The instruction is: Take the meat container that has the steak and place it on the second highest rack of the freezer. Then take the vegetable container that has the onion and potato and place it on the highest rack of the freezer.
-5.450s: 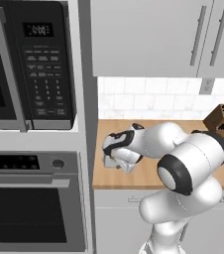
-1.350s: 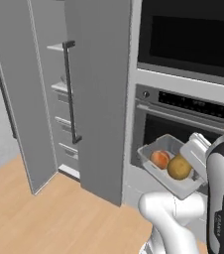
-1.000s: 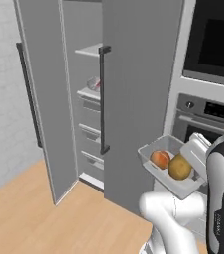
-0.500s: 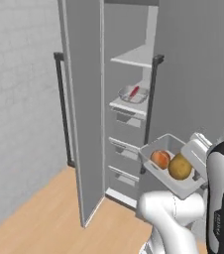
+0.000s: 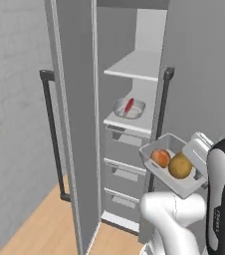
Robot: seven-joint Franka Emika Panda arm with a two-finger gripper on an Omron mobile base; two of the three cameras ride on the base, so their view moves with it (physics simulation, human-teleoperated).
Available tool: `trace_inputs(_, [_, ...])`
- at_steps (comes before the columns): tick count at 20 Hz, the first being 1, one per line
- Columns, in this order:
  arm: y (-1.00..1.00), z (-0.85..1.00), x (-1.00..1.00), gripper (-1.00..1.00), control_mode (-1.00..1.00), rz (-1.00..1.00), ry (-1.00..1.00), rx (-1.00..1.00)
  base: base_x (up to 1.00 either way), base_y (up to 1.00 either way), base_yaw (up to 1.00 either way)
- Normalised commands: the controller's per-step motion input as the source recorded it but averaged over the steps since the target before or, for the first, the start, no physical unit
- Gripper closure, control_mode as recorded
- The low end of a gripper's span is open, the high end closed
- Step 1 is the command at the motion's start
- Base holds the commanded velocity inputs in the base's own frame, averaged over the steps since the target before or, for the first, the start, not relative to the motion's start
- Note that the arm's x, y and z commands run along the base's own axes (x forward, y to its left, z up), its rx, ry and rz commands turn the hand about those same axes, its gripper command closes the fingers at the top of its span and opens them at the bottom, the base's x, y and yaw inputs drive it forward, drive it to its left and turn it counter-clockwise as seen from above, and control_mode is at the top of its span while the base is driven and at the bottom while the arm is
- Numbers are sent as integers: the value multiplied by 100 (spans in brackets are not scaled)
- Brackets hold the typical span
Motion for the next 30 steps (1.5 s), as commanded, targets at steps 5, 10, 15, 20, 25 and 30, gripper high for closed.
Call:
trace_inputs(5, [0, 0, 0, 100, 100, 0, 0, 0, 52, 39, -27])
trace_inputs(10, [0, 0, 0, 100, 100, 0, 0, 0, 65, 19, -26])
trace_inputs(15, [0, 0, 0, 100, 100, 0, 0, 0, 40, 2, -19])
trace_inputs(20, [0, 0, 0, 100, 100, 0, 0, 0, 31, 25, -13])
trace_inputs(25, [0, 0, 0, 100, 100, 0, 0, 0, 44, 20, -8])
trace_inputs(30, [0, 0, 0, 100, 100, 0, 0, 0, 46, 12, -2])
